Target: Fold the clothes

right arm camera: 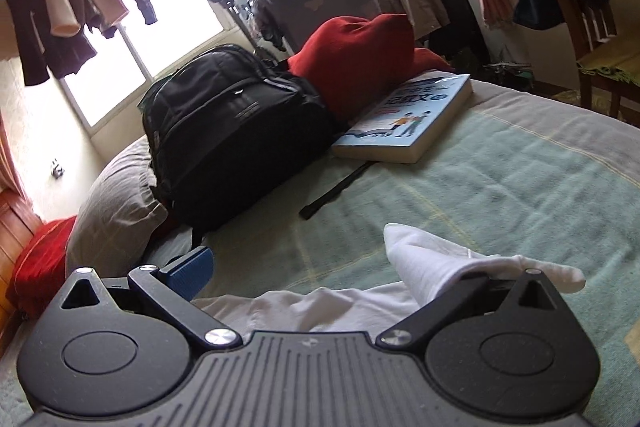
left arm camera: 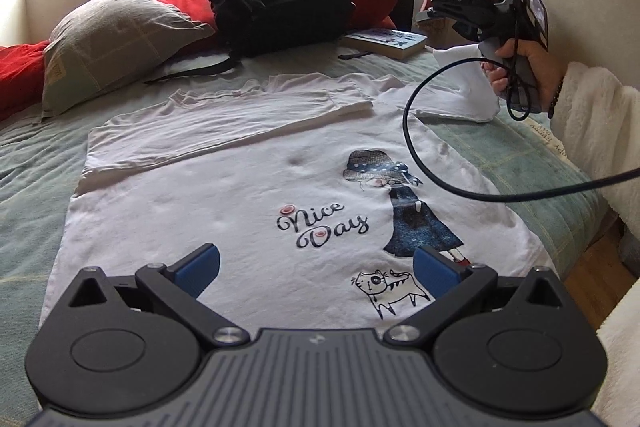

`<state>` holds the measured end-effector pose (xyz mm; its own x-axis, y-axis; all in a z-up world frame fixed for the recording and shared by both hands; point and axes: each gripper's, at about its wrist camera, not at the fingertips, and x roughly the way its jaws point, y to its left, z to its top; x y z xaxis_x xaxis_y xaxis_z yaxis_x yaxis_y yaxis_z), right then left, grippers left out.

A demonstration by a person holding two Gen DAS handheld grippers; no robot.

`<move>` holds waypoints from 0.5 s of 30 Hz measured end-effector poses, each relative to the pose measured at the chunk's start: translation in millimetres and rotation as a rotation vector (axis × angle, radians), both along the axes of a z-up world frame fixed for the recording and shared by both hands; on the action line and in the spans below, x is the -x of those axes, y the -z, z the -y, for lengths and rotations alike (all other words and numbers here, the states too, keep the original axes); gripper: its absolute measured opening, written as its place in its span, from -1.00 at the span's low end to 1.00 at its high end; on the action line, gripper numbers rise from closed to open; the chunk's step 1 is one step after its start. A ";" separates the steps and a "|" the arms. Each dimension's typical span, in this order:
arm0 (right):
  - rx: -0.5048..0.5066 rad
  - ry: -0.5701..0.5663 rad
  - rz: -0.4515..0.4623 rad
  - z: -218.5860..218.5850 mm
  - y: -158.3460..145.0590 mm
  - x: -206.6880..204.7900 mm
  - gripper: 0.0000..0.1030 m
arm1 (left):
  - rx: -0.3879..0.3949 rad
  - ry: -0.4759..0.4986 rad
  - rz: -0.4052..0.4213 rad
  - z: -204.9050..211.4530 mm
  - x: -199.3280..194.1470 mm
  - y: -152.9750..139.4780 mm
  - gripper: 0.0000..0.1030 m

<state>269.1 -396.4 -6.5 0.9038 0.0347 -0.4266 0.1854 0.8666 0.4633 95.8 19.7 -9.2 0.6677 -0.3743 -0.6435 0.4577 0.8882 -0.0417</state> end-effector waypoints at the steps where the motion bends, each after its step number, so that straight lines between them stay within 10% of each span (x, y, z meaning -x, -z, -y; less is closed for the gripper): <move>1: -0.001 -0.003 0.000 -2.8 -0.9 -1.1 1.00 | 0.003 -0.003 0.002 -2.0 1.0 -0.8 0.99; 15: 0.011 -0.072 -0.015 -59.8 1.0 -30.8 1.00 | 0.005 -0.001 -0.076 -17.6 13.8 9.9 0.99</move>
<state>299.9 -336.6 -7.5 0.8926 0.0945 -0.4408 0.1294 0.8829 0.4513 82.0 37.3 -19.1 0.6173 -0.3775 -0.6902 0.4524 0.8881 -0.0811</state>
